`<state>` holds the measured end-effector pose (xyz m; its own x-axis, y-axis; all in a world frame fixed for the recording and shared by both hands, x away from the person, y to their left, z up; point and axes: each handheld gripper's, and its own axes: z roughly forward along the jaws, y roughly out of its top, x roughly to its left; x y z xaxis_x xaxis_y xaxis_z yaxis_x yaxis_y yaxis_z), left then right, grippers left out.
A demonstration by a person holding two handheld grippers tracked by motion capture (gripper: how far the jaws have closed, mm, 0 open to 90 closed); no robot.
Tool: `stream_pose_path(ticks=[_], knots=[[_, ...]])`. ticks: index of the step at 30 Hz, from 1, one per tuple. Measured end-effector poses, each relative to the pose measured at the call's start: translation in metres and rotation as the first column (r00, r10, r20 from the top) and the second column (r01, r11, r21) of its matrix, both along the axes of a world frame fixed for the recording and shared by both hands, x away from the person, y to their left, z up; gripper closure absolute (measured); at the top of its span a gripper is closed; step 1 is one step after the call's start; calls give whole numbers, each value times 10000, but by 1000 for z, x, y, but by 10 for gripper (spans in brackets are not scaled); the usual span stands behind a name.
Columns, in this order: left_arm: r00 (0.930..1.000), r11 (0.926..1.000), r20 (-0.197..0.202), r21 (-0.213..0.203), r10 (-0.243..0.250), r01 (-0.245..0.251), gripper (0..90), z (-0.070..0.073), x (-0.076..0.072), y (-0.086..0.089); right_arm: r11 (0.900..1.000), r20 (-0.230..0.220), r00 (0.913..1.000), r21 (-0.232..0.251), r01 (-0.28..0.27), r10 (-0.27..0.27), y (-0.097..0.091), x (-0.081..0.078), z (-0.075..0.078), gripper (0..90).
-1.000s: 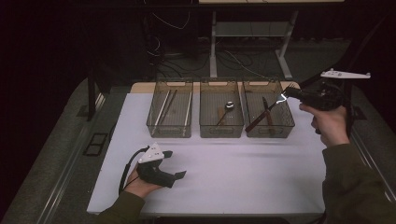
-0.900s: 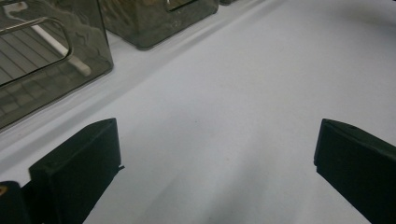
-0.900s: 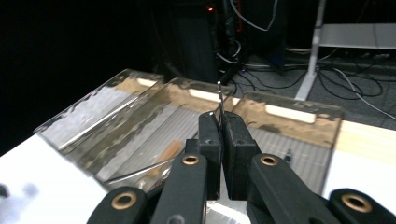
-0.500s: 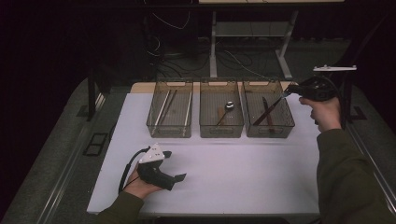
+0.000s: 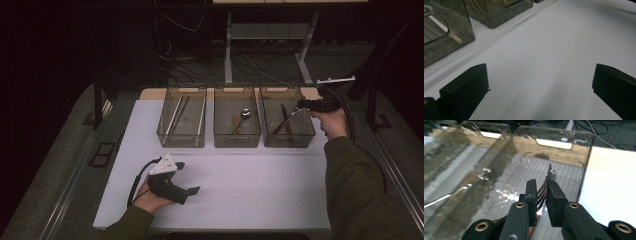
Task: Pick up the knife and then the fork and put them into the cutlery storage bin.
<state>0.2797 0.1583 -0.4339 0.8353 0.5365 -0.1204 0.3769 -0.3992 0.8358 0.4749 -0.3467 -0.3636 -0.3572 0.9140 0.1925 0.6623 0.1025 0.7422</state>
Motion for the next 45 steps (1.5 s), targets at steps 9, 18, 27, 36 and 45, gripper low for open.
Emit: stream_pose_path(ticks=[9,18,27,36,45], knots=[[9999,9999,-159,85,-62,63,0,-2,1,-1,9928,550,9972,-1065,555,-498,2,-2,-5,457],[9999,9999,-118,109,-26,27,0,-1,2,1,9980,1052,9943,-599,211,-147,2,-16,5,304],[10000,9998,-31,189,33,-32,0,-1,1,2,9976,1804,9814,-330,-601,651,18,-56,8,163],[10000,9998,38,196,17,-18,0,0,-1,1,9910,2158,9672,-280,-1309,1338,36,-96,2,111],[10000,9998,4,180,37,-38,0,0,-1,2,9780,1877,9610,91,-2083,2029,44,-129,-19,14]])
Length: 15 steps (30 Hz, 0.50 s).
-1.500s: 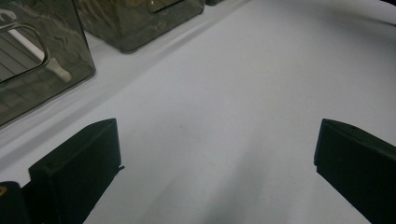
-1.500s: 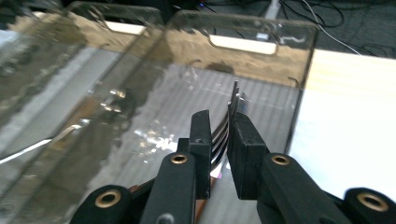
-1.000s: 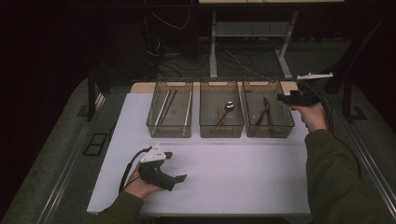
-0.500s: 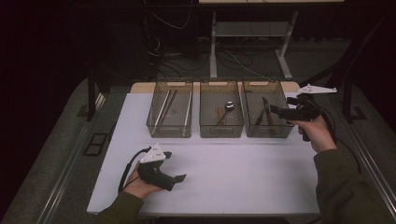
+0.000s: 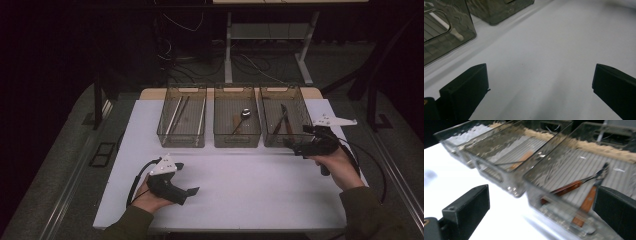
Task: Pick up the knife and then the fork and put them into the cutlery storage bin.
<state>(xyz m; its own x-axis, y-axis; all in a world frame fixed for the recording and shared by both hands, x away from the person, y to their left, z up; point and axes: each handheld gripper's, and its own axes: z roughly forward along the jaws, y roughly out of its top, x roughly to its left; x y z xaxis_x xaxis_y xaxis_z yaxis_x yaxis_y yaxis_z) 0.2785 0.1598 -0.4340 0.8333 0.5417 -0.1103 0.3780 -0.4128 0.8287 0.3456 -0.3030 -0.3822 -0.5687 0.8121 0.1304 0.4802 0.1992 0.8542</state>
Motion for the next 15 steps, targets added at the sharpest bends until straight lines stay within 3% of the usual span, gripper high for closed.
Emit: stream_pose_path(ticks=[15], knots=[[10000,10000,44,-21,13,-13,0,1,-1,0,9970,6,9970,-11,-771,771,8,-46,-31,14]])
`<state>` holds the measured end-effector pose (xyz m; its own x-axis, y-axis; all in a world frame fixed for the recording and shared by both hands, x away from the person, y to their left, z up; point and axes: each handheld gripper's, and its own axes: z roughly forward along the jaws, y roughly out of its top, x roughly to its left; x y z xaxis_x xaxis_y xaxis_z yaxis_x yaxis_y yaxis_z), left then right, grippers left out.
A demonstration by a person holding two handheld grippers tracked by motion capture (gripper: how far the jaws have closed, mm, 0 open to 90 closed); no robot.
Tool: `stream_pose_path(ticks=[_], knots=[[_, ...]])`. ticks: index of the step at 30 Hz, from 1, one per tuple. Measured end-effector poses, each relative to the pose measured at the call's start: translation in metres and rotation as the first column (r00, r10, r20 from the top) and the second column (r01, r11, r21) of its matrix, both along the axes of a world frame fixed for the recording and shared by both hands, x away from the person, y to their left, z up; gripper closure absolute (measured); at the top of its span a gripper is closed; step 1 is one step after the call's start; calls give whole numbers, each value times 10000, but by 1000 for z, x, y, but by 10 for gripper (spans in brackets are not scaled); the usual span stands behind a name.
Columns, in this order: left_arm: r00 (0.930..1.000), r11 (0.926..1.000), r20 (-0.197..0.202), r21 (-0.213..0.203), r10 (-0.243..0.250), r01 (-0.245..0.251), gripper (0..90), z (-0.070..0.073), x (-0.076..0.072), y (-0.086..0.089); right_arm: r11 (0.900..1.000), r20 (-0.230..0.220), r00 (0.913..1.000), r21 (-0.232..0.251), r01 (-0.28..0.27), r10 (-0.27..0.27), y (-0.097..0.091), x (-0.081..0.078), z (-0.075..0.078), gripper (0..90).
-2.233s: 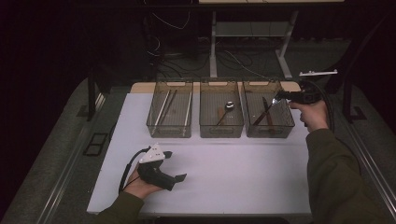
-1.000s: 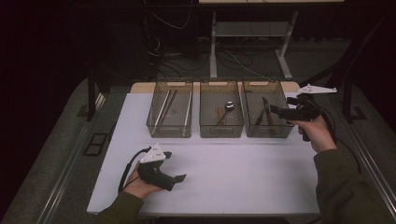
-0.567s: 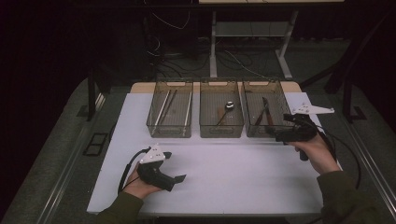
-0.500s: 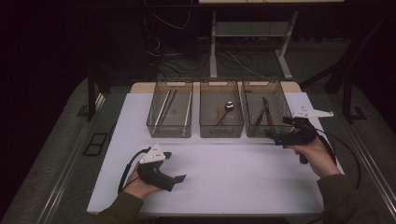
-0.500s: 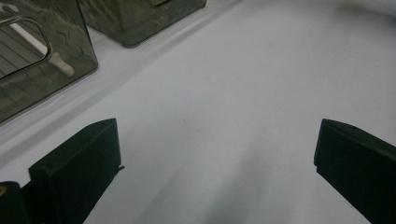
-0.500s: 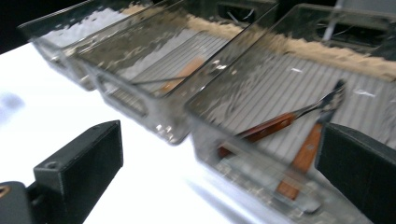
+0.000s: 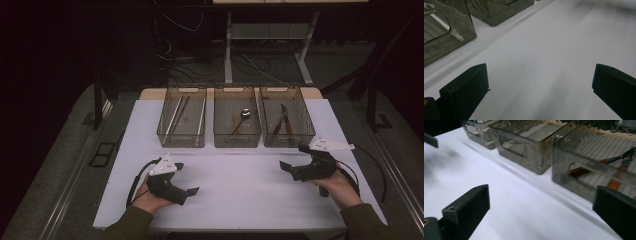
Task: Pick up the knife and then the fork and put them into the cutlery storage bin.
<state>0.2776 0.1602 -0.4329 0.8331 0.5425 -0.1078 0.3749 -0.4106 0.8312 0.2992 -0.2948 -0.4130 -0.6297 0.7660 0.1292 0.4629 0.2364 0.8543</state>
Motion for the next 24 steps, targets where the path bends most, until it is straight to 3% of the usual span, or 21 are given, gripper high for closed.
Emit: stream_pose_path(ticks=[6,14,24], knots=[[10000,10000,24,-50,7,-7,0,1,0,1,9997,28,9999,202,-164,164,1,-17,-9,14],[10000,10000,36,-60,38,-38,0,1,0,1,9989,-154,9988,23,-466,467,-2,-36,-21,14],[10000,10000,45,-4,56,-56,0,0,0,0,9962,-233,9962,-250,-839,833,3,-43,-26,14]])
